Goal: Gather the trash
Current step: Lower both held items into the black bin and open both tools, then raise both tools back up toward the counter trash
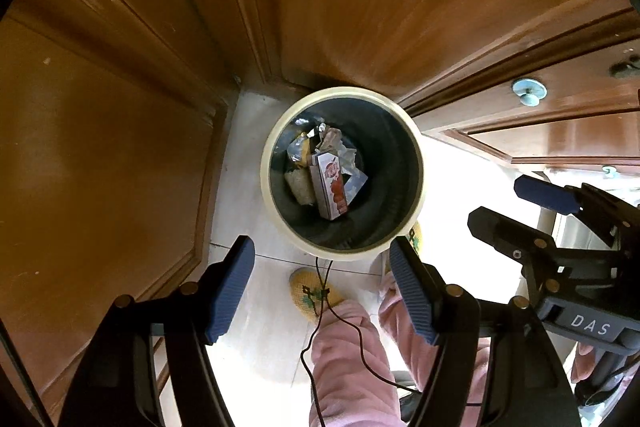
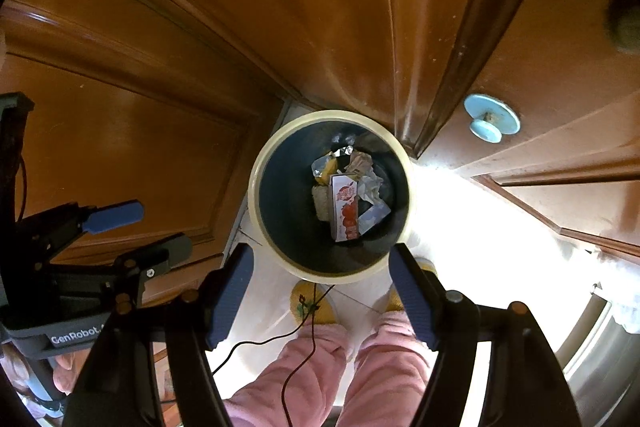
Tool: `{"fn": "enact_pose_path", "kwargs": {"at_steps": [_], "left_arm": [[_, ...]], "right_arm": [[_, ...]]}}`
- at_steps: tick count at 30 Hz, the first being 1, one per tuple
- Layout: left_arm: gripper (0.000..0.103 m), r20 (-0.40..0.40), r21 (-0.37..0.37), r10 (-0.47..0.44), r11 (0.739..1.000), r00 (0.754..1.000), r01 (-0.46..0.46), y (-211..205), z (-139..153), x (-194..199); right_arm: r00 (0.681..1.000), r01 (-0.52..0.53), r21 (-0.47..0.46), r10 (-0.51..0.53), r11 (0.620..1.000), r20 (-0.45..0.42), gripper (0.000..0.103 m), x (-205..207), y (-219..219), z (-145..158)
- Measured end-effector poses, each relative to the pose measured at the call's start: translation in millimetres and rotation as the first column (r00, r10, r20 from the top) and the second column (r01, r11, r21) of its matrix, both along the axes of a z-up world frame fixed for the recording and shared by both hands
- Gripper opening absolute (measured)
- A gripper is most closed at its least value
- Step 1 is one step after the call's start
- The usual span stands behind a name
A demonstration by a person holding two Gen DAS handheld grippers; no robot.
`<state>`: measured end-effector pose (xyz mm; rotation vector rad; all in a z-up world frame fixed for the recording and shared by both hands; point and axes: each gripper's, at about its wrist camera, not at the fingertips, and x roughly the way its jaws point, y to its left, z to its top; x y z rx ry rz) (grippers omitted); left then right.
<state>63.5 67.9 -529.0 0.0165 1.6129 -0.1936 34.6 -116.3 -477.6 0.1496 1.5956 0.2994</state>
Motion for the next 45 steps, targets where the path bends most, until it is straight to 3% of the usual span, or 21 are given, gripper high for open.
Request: {"fn": "enact_pose_path", "kwargs": {"at_steps": [8, 15, 21, 28, 35, 45], "left_arm": [[0.068, 0.039, 0.0, -0.027, 1.0, 0.999, 0.027, -5, 38, -1], [0.068, 0.091, -0.022, -0.031, 0.999, 0.995, 0.033, -4, 89, -3], [0.068, 0.14, -0.04, -0.039, 0.998, 0.989, 0.045, -5, 149, -10], [0.068, 0.226, -0.061, -0.068, 0.995, 0.972, 0.084, -11, 243, -22], [0.072, 0.368, -0.045, -0.119, 0.988, 0.922, 0.145, -17, 345, -32], [0.075, 0.549, -0.093, -0.112, 0.977, 0.828, 0.194, -22, 448, -17]], "right_arm": [[1.0, 0.014, 0.005, -0.015, 1.0, 0.023, 0.071, -1, -6, 23], [0.997, 0.044, 0.026, -0.046, 0.999, 0.062, 0.071, -4, -10, 57], [0.992, 0.047, 0.034, -0.051, 0.998, 0.112, 0.071, -11, -11, 118], [0.979, 0.022, 0.033, -0.028, 0.999, 0.2, 0.071, -18, -12, 206], [0.95, 0.019, 0.037, -0.029, 0.999, 0.311, 0.071, -27, -15, 289], [0.882, 0.085, 0.004, -0.077, 0.996, 0.465, 0.071, -30, -36, 390]]}}
